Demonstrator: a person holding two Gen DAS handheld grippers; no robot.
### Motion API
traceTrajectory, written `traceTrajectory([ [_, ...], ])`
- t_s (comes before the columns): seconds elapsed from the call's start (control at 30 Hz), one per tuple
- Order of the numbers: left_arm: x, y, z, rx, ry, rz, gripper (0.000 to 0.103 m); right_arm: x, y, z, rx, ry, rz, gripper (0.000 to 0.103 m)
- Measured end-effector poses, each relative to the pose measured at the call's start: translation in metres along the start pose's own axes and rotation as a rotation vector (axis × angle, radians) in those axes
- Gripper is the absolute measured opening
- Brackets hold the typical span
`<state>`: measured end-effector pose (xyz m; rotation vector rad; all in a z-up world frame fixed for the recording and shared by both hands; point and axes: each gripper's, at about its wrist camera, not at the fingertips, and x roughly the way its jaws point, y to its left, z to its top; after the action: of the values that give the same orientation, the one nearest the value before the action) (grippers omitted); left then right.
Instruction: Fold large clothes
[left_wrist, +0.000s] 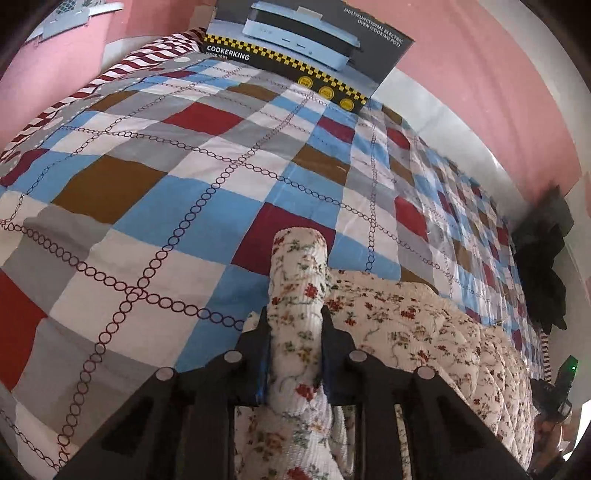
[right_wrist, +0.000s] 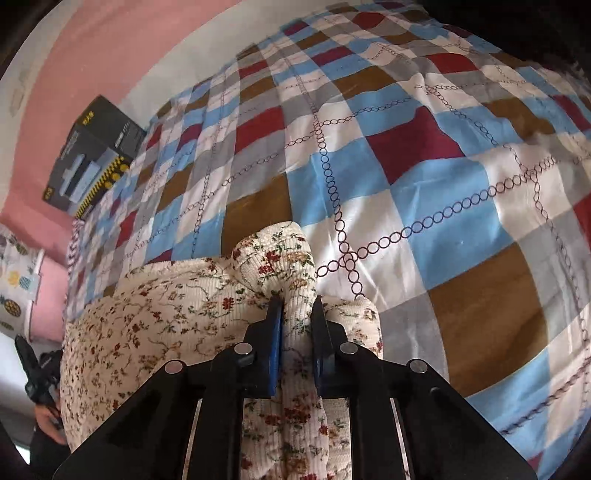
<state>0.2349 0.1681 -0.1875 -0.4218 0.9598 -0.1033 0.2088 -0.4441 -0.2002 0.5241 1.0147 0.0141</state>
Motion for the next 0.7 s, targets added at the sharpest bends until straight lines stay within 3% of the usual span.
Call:
traceTrajectory([
  [0.17,0.005,-0.010,-0.002,0.062,-0.007,0.073,0.036,0.001,0.012,-0.001,-0.072,-0.009,-0.079,0.014],
  [0.27,0.003,-0.006,0.002,0.027,0.009,0.107,0.057,-0.005,0.017,0.002,-0.079,-0.009,-0.087,0.019],
  [0.4,-0.011,-0.001,0.012,-0.022,0.035,0.070,0.062,-0.038,0.034,0.005,-0.124,-0.067,-0.150,0.035],
  [0.53,-0.036,-0.005,0.018,-0.019,0.003,0.058,0.062,-0.081,0.051,-0.004,-0.171,-0.147,-0.138,0.035],
  [0.7,-0.081,-0.018,0.014,0.007,-0.094,0.080,0.062,-0.113,0.086,-0.040,-0.272,-0.210,-0.090,0.035],
])
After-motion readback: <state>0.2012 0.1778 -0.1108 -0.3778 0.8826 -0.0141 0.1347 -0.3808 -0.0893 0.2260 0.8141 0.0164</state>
